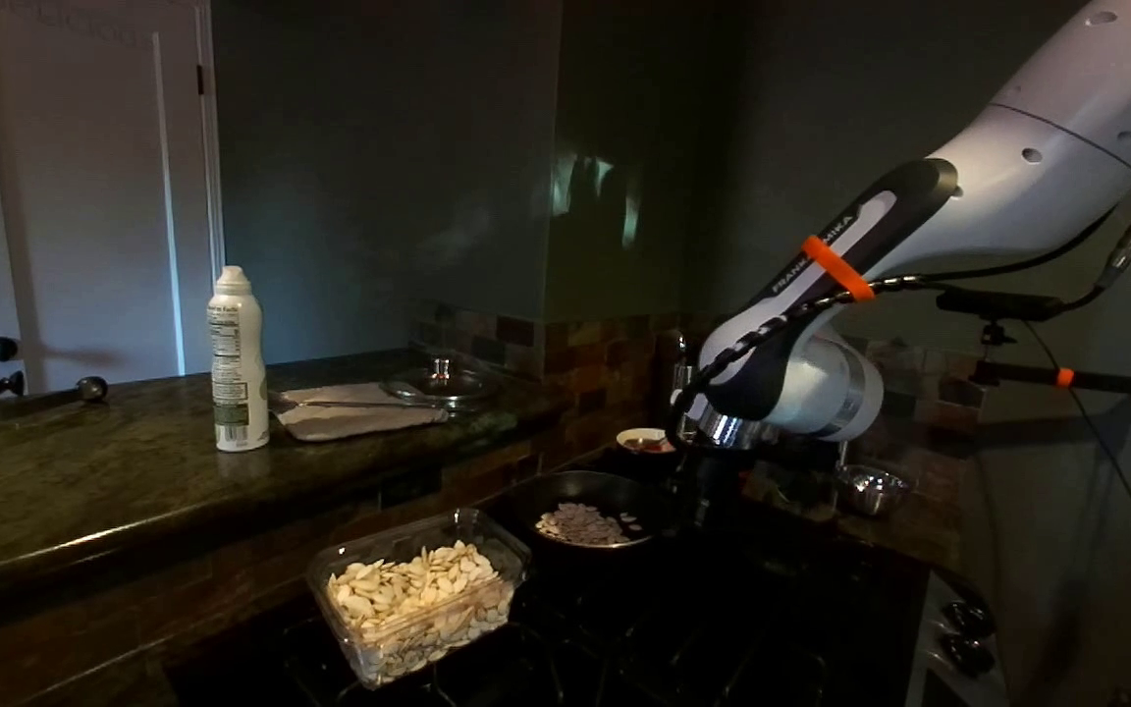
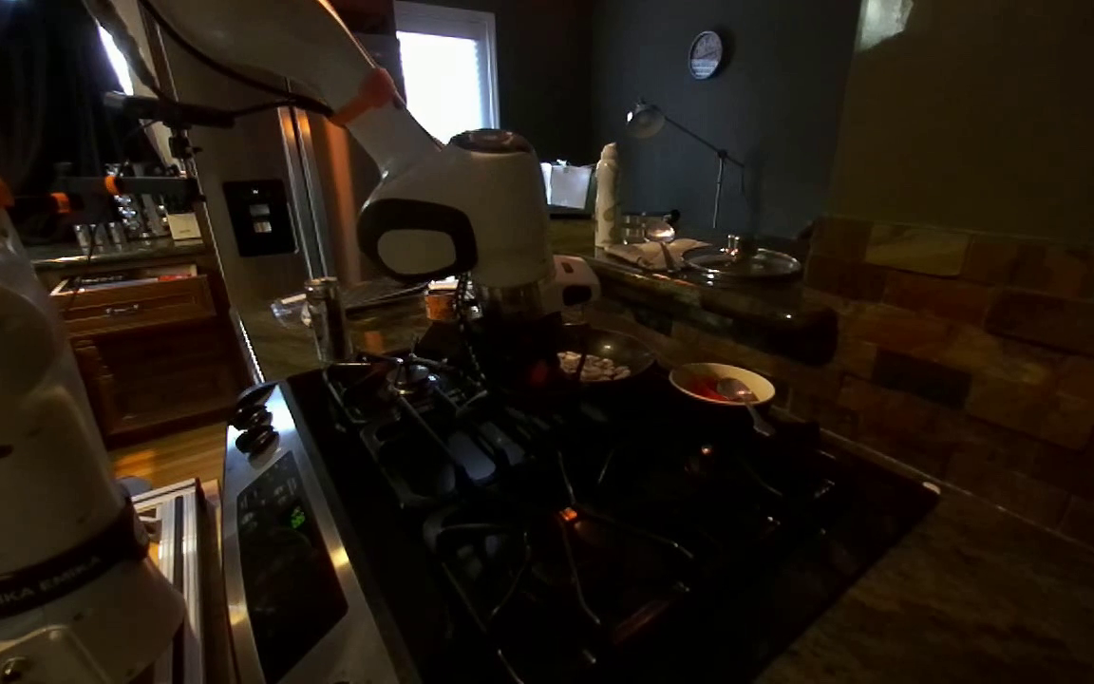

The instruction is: Pour the contents on the pan into the clear bowl.

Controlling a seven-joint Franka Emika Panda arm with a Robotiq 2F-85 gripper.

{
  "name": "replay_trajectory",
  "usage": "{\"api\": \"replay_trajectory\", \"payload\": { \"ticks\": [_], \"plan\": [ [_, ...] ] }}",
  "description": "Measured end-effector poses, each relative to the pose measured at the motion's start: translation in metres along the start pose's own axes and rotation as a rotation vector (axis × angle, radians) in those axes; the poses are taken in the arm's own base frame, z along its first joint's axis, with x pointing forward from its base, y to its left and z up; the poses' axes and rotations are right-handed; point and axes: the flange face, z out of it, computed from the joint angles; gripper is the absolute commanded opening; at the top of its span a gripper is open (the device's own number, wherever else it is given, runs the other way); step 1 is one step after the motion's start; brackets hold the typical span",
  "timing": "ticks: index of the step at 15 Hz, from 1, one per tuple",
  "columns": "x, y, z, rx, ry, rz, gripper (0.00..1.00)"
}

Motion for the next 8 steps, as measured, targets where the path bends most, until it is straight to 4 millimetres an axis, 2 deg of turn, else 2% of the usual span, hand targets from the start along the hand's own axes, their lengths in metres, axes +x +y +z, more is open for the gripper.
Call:
{"api": "replay_trajectory", "payload": {
  "ticks": [4,8],
  "plan": [
    [0.003,0.002,-0.034,0.052,0.007,-0.004,0.00],
    [0.008,-0.005,-0.073,0.088,0.070,-0.007,0.00]
  ]
}}
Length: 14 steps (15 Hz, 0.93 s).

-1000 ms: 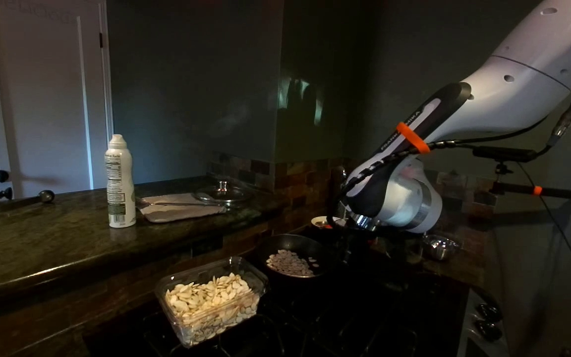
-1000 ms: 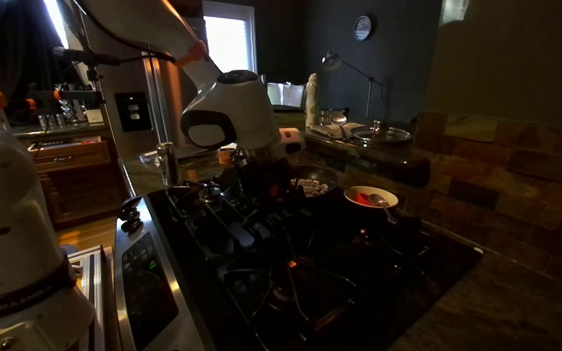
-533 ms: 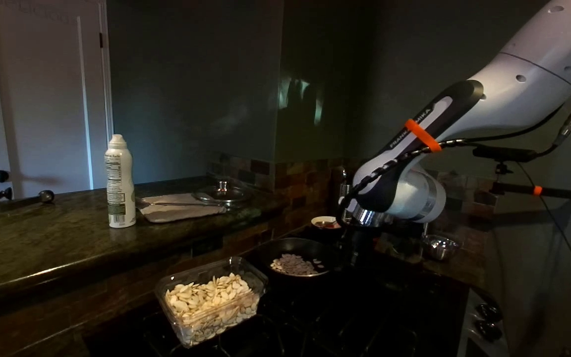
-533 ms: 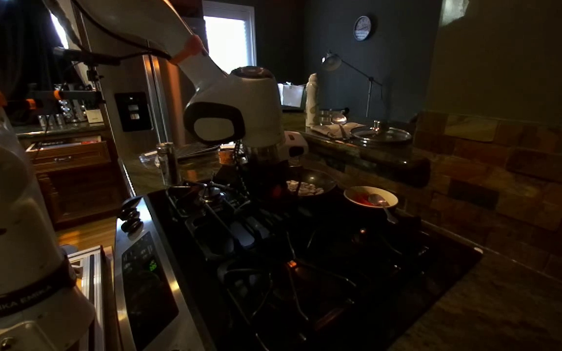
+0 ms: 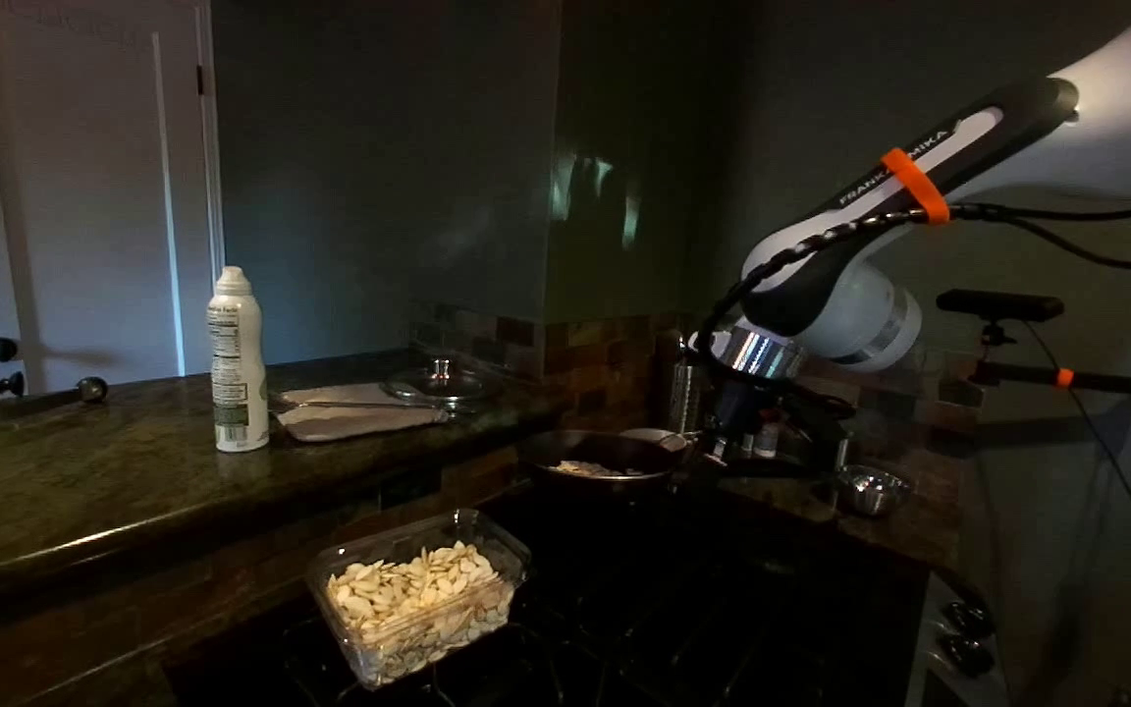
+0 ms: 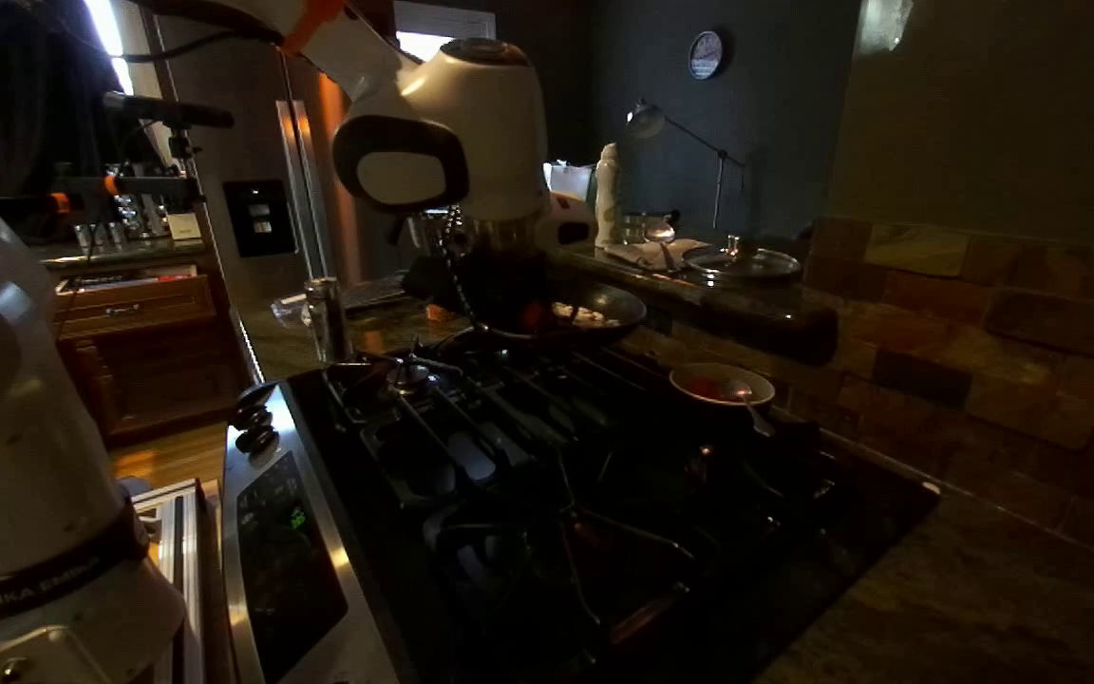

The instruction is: Pour the contents on the pan into the clear bowl.

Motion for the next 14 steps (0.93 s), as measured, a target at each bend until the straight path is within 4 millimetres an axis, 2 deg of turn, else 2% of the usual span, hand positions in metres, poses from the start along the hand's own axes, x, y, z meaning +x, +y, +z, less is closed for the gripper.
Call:
{"api": "replay_trajectory", "payload": {
  "ticks": [4,8,14],
  "plan": [
    [0.007,-0.016,-0.025,-0.031,0.046,-0.056,0.00],
    [0.023,-0.043,-0.038,-0.156,0.118,-0.127,0.00],
    [0.036,-0.083,-0.022,-0.258,0.073,-0.191,0.00]
  ]
}}
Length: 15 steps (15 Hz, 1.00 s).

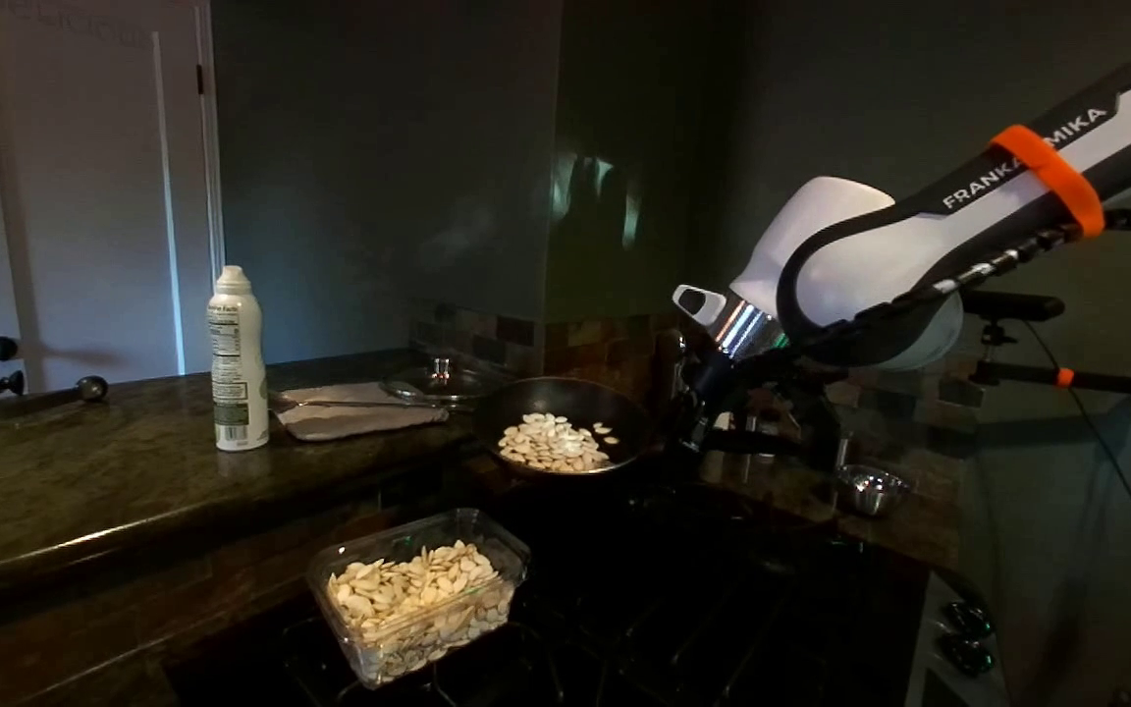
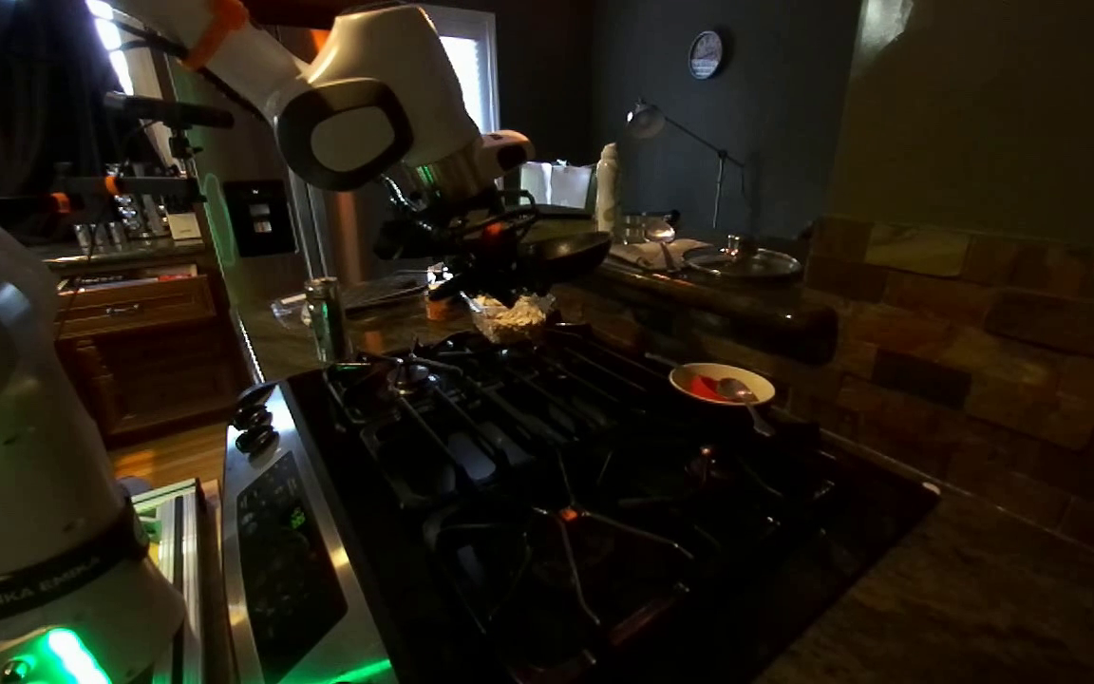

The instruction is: Pour the contents on the pan into the clear bowl.

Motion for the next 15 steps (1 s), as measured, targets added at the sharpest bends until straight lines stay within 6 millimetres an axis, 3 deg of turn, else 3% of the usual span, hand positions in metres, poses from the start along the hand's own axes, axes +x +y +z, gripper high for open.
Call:
{"api": "replay_trajectory", "payload": {
  "ticks": [7,11,15],
  "plan": [
    [0.008,-0.024,0.006,0.005,-0.062,0.038,0.00],
    [0.008,-0.026,0.007,0.007,-0.069,0.036,0.00],
    [0.028,-0.041,0.004,-0.165,-0.035,0.007,0.00]
  ]
}}
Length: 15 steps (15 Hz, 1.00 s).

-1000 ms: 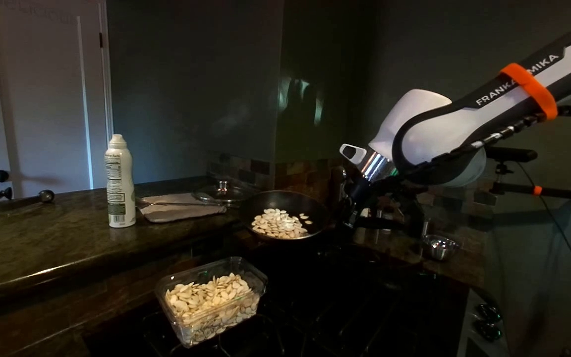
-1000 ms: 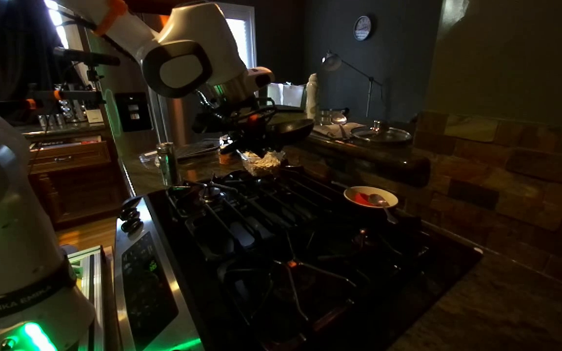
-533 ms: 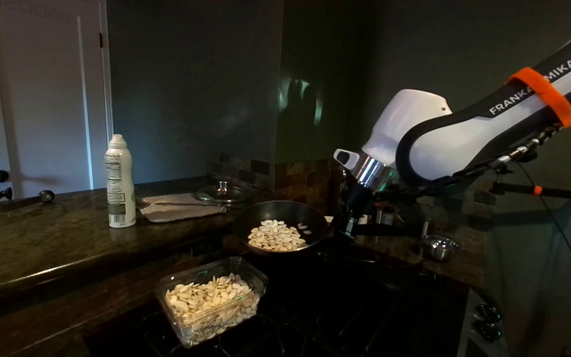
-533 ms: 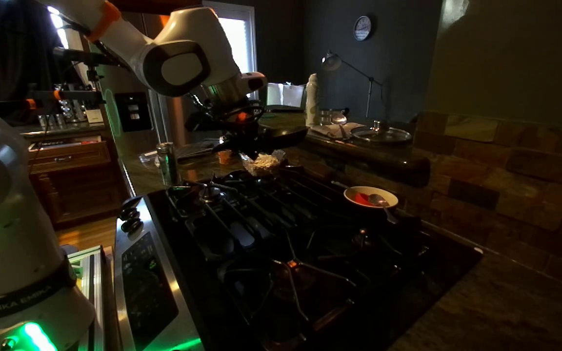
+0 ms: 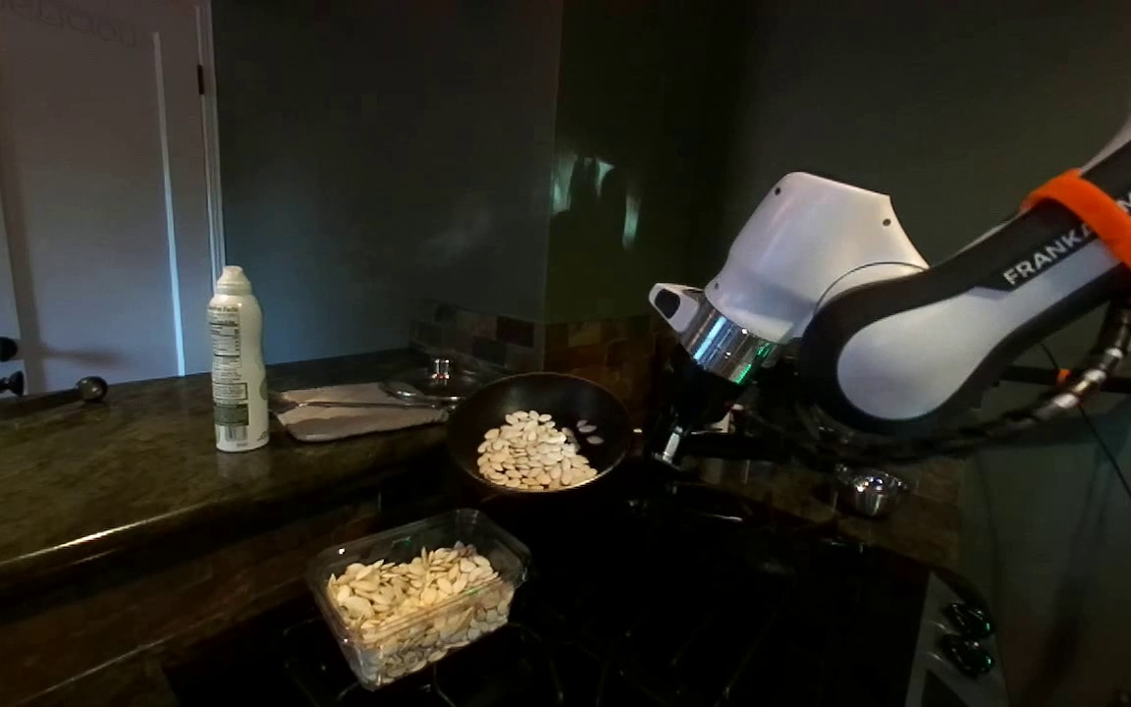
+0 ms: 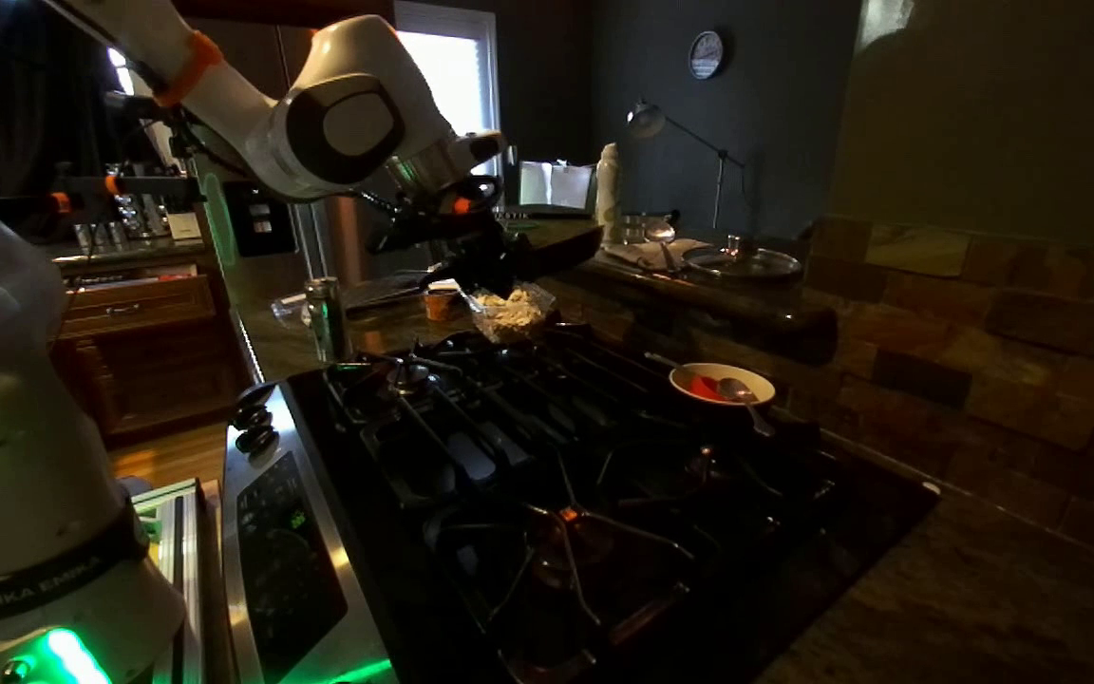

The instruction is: Pour the contents on the pan into the clear bowl.

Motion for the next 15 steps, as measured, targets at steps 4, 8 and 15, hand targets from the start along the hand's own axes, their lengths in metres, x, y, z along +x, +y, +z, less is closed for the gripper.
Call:
{"api": "replay_trajectory", "payload": {
  "ticks": [4,8,15],
  "plan": [
    [0.010,-0.024,-0.007,-0.123,-0.018,-0.031,0.00],
    [0.016,-0.045,-0.013,-0.160,-0.031,-0.047,0.00],
    [0.032,-0.057,-0.016,-0.174,-0.051,-0.027,0.00]
  ]
}}
